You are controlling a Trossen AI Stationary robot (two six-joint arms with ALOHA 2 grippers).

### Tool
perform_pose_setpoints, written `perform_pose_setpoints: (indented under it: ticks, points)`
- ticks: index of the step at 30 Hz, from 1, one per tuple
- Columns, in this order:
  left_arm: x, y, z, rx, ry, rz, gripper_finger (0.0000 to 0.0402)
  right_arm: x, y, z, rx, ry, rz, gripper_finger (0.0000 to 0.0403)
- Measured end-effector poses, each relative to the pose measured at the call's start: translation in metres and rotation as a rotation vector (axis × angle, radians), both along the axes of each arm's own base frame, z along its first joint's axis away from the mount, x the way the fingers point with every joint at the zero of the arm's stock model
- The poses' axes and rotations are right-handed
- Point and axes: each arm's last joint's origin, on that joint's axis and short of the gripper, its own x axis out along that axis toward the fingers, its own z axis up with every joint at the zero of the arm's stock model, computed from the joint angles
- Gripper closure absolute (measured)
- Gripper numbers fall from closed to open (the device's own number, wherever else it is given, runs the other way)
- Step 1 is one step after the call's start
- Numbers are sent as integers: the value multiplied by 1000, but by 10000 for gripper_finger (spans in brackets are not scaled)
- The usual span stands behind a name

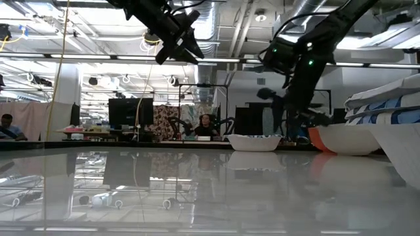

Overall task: Nest bowls inside each other
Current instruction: Stack the top white blue patterned bowl on top of the white blue patterned bowls

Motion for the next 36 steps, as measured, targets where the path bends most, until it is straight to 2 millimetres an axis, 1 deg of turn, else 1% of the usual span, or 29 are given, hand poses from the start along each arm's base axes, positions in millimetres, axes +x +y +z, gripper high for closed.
perform_pose_setpoints:
  ticks: [3,7,11,18,23,26,29,33,36]
  points:
    - [-1,2,0,12,0,9,282,9,-2,-6,-12,-39,7,241]
    - [-2,4,0,12,4,20,282,12,-1,-10,-6,-36,11,241]
    - [-2,4,0,17,10,29,282,11,-4,-11,-17,-32,-8,241]
    - [-2,4,0,15,13,27,282,13,-14,-6,-44,-123,-58,241]
    - [-3,4,-1,12,16,27,282,10,-18,-7,-39,-109,-77,243]
    - [-3,3,-3,3,39,24,282,7,-22,-7,-45,-96,-80,253]
    - [-4,3,-4,-1,48,26,282,6,-26,-7,-38,-99,-77,272]
    - [-4,3,-3,3,42,27,282,6,-26,-7,-19,-106,-63,296]
    - [-4,3,-3,3,44,28,282,6,-26,-7,-19,-106,-62,307]
